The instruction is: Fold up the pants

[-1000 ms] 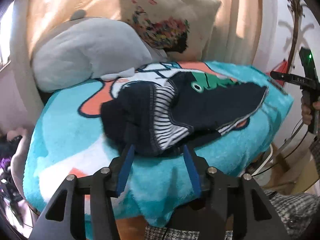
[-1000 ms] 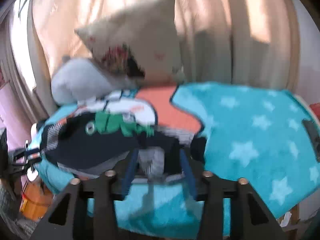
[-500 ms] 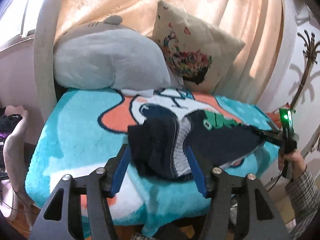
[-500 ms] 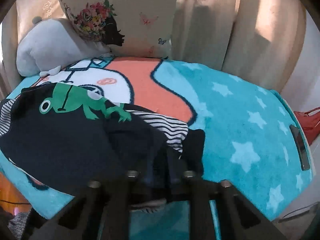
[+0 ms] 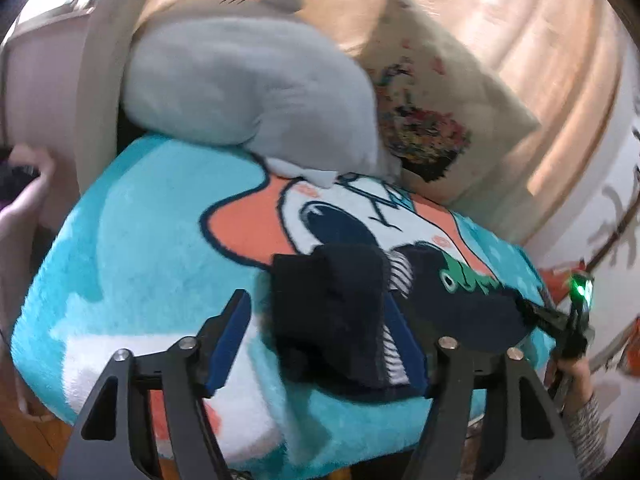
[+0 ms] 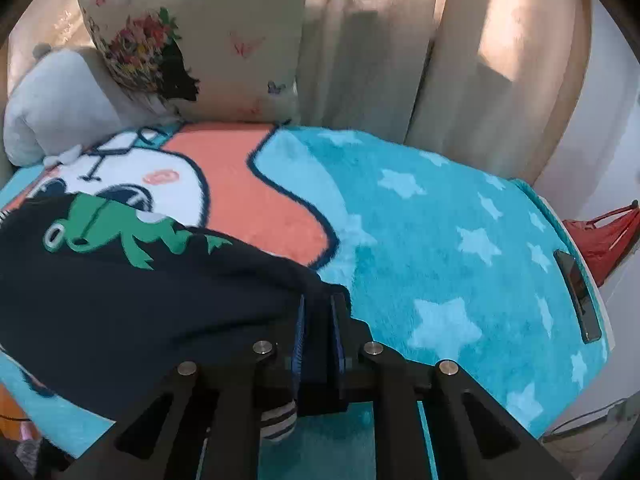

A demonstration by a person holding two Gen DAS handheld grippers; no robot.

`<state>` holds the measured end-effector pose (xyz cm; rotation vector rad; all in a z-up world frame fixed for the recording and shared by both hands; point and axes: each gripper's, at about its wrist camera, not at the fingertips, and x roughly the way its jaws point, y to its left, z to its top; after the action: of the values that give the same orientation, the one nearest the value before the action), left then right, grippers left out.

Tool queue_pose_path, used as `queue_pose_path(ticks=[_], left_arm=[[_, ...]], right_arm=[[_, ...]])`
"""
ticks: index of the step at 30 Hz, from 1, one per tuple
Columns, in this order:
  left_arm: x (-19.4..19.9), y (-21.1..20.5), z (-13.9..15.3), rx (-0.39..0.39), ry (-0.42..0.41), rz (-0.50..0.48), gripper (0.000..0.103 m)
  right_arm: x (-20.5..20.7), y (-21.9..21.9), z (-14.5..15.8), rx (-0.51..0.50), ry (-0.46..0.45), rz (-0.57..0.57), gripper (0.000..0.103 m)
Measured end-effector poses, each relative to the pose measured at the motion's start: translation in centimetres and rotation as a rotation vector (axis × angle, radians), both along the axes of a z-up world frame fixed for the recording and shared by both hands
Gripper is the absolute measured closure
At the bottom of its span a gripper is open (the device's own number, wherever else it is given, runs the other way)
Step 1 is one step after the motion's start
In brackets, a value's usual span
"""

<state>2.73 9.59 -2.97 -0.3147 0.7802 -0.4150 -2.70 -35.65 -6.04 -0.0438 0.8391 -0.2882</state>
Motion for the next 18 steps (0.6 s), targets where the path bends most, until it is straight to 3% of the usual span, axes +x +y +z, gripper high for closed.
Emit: queue_pose_path(ticks=[3,5,7,10,13,14,15,16,18], left_arm=[[1.3,0.8,-0.7,-0.045,0.025,0.012,0.025],[2.2,0.9,-1.1,-0.084,0.038,-0.007,0.016],[3.3,0.1,-1.8,-0.109,0.057,-0.049,0.014],[4.4,-2.2,-2.9,-0.076,0.086,-0.132,0.014],[4.5,-5.1,-3.8,0.018,0.114,-0.179,0.014],[4.3,-6.0,-3.8,0.068,0.102,-0.179,0.024],[4.0,-6.9,-3.8,0.14,0.082,-0.166,0.044],[3.9,-7.2,-3.9,0.166,0.078,-0.163,0.053],[3.9,-7.3,-3.8,0.158,0.081,-0.156,0.063]], right_arm=[[-0.6,-0.5,0.8,0.025,-0.04,-0.022,0.059],[-1.5,-1.2,1.8,0.096,-0.106,-0.021,0.029],[-1.9,-2.0,2.3,0.163,-0.147,-0.018,0.021],[-1.1,-2.6,1.5,0.244,-0.129,-0.005,0.021],[0.5,-2.8,-0.1,0.302,-0.091,0.013,0.021],[0.8,-2.7,-0.5,0.326,-0.08,0.02,0.021],[1.2,-2.6,-0.9,0.346,-0.068,0.03,0.021],[1.6,-2.3,-1.3,0.348,-0.054,0.036,0.023],[1.9,-1.3,-1.6,0.293,-0.037,0.045,0.054]])
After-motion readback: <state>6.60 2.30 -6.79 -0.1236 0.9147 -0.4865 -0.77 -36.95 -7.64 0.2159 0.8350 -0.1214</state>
